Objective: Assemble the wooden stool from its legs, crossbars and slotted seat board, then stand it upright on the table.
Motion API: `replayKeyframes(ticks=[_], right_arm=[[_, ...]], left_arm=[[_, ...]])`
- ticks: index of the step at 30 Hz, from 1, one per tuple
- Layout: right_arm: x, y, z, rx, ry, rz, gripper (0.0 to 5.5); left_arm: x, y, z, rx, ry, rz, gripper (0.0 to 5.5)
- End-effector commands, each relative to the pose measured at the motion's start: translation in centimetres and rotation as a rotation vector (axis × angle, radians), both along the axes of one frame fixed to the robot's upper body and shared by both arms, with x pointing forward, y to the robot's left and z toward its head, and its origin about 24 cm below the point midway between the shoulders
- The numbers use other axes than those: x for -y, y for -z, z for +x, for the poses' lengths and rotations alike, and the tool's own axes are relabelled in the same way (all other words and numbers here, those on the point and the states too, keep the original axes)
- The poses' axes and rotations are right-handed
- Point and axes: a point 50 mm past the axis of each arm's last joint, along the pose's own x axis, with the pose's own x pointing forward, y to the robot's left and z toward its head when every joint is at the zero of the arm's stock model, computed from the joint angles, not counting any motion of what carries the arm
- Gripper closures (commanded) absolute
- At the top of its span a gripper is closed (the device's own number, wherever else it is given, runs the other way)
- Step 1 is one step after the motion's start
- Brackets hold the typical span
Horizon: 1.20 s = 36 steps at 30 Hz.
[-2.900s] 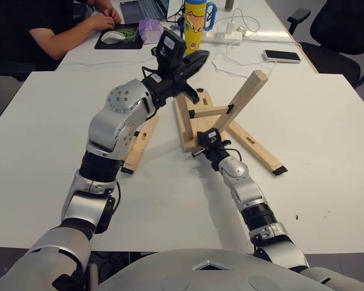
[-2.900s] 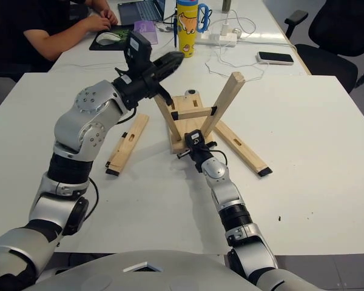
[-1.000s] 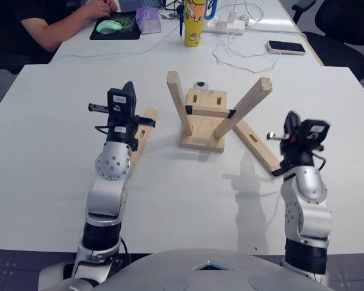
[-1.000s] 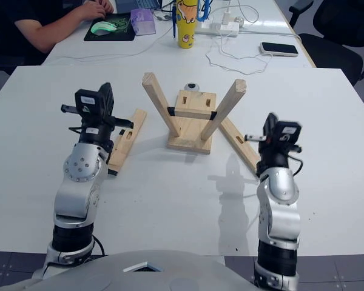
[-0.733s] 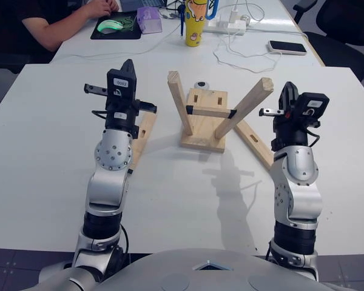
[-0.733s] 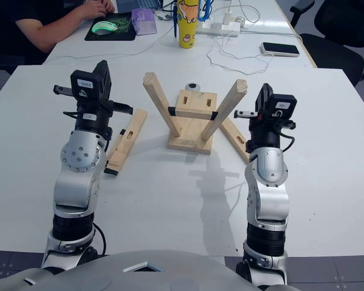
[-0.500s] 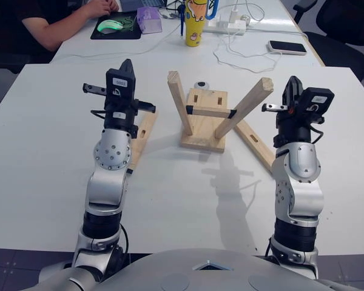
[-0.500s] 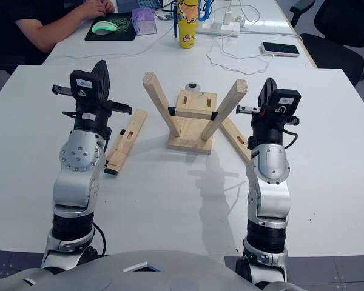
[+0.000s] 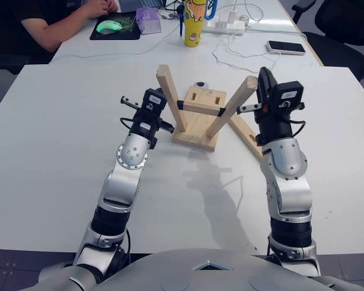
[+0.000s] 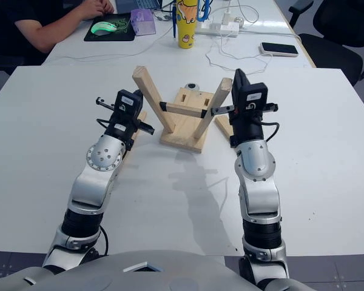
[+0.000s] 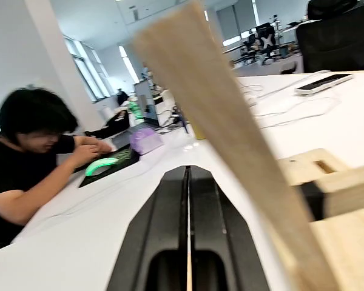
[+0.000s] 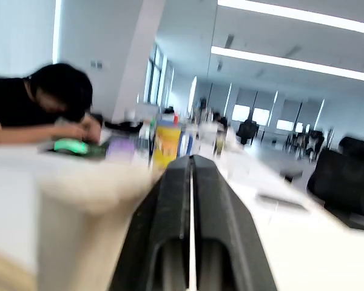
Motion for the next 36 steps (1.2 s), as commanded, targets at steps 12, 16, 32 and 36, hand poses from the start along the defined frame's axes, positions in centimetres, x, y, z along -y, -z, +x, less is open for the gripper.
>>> replayKeyframes(ticks=[12,16,32,36], right_arm=[[-3.4,-0.5,0.5,0.002,-0.24,-0.045,5.5],[-0.7,1.6,1.6,-0.128,-0.123,-0.072,5.5],[3.5,5.7,7.9,-0.298,-0.342,-0.15,5.5],[3.5,5.7,9.4,-0.311,-0.443,-0.189,5.5]], left_arm=[[3.0,-2.3,0.1,0.139,0.194,-0.007,5.49],[1.0,-1.3,0.6,0.078,0.074,0.03,5.49],[-4.4,3.5,-0.7,-0.264,0.173,0.15,5.49],[-5.0,4.3,-1.0,-0.447,0.405,0.278,5.49]])
